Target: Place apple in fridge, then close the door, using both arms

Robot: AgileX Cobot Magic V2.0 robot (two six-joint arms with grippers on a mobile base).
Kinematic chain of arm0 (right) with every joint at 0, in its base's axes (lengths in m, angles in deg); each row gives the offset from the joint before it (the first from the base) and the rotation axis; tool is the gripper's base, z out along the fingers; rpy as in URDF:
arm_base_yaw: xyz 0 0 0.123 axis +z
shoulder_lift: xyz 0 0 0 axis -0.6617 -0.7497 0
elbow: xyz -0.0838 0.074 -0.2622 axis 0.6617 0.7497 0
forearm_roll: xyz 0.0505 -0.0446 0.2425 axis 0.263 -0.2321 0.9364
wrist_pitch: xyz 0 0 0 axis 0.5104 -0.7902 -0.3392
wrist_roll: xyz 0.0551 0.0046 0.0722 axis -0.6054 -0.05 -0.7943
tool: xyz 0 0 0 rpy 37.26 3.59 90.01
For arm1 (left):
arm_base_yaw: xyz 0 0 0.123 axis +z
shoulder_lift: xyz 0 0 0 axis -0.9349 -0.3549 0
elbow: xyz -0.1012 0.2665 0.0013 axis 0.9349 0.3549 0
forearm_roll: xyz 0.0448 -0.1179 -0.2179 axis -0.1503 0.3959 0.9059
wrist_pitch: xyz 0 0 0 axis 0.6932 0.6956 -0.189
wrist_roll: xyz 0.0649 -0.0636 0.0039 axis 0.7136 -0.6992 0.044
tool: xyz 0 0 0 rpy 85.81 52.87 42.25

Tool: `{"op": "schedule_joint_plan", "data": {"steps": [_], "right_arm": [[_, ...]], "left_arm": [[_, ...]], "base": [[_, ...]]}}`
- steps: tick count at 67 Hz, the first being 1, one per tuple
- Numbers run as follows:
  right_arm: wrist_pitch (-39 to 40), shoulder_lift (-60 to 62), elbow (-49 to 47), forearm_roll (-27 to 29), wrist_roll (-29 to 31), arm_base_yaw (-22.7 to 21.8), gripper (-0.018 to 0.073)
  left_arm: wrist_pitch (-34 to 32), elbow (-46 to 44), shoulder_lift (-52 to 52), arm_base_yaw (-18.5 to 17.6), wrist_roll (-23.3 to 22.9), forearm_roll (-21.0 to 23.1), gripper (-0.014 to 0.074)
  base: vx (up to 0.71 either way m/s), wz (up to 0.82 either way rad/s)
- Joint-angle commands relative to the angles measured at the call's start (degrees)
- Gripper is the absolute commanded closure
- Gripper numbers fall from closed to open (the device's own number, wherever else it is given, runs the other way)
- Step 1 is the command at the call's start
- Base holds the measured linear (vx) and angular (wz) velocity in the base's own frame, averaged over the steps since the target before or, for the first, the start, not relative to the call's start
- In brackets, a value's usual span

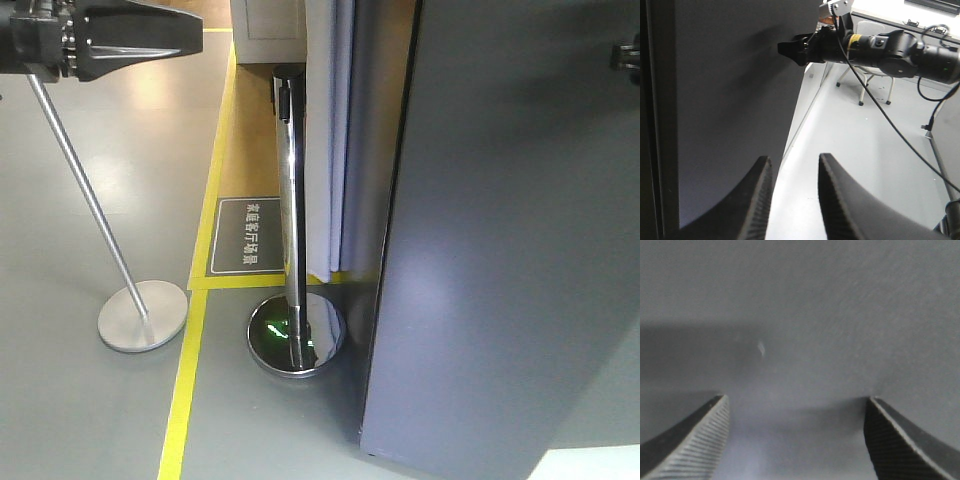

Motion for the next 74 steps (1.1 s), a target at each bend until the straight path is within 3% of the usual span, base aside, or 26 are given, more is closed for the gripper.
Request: {"op": "schedule_joint_plan", "data": {"steps": [1, 27, 51, 65, 74], "right_arm": [[4.13, -2.20, -5.20, -1.52, -0.03, -0.50, 0.0010], [0.92, -12.77, -20.32, -0.88, 0.02, -0.50, 0.0010], [-0.67, -16.61, -24.66, 1.25, 1.63, -0.33, 0.0049], [-4.94, -11.89, -24.71, 6.00, 11.59, 4.06, 0.0151], [-10.30, -7.62, -24.71, 14.25, 21.48, 9.36, 0.0267]], "left_arm": [[1.30, -1.75, 1.95, 0.40, -0.44, -2.13, 0.0377], [4.10, -1.75, 1.95, 1.02, -0.44, -2.13, 0.0377], [13.68, -1.75, 1.95, 5.96, -0.44, -2.13, 0.0377], [17.56, -1.75, 1.95, 10.35, -0.44, -2.13, 0.0377], [17.48, -1.75, 1.95, 13.19, -0.44, -2.13, 0.0377]], "base": [[0.00, 0.00], [0.00, 0.00], [0.00, 0.00], [0.00, 0.00], [0.00, 0.00]]}}
